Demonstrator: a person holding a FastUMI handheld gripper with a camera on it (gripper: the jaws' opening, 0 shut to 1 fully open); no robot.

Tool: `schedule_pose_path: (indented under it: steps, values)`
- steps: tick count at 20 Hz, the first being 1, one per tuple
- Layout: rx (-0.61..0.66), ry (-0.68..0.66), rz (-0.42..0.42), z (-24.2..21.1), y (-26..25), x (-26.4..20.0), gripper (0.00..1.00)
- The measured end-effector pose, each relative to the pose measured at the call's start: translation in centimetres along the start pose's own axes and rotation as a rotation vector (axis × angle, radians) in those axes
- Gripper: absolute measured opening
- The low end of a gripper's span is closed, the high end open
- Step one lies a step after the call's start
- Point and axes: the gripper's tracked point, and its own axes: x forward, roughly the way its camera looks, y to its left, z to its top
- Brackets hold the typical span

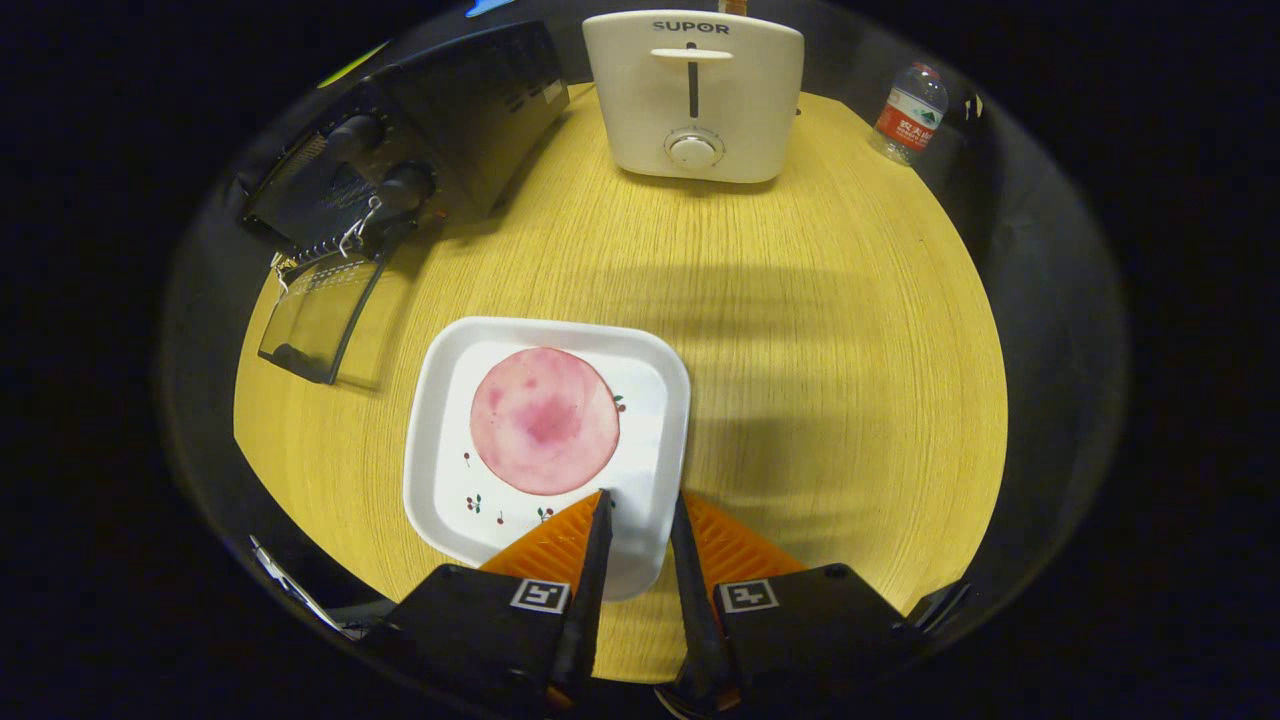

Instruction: Open the toaster oven, put the food inside, and close the toaster oven door.

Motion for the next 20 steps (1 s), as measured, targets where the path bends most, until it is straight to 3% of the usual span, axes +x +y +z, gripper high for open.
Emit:
schedule_pose_path:
  steps: [4, 9, 20]
  values:
    - [0.106, 0.037, 0.043, -0.1, -0.3, 0.1, 0.17]
    - [0.184, 0.025, 0.120, -0.1, -0.3, 0.4, 0.04]
    - [0.392, -0.003, 0.312, -1.1, 0.3, -1.0, 0.02]
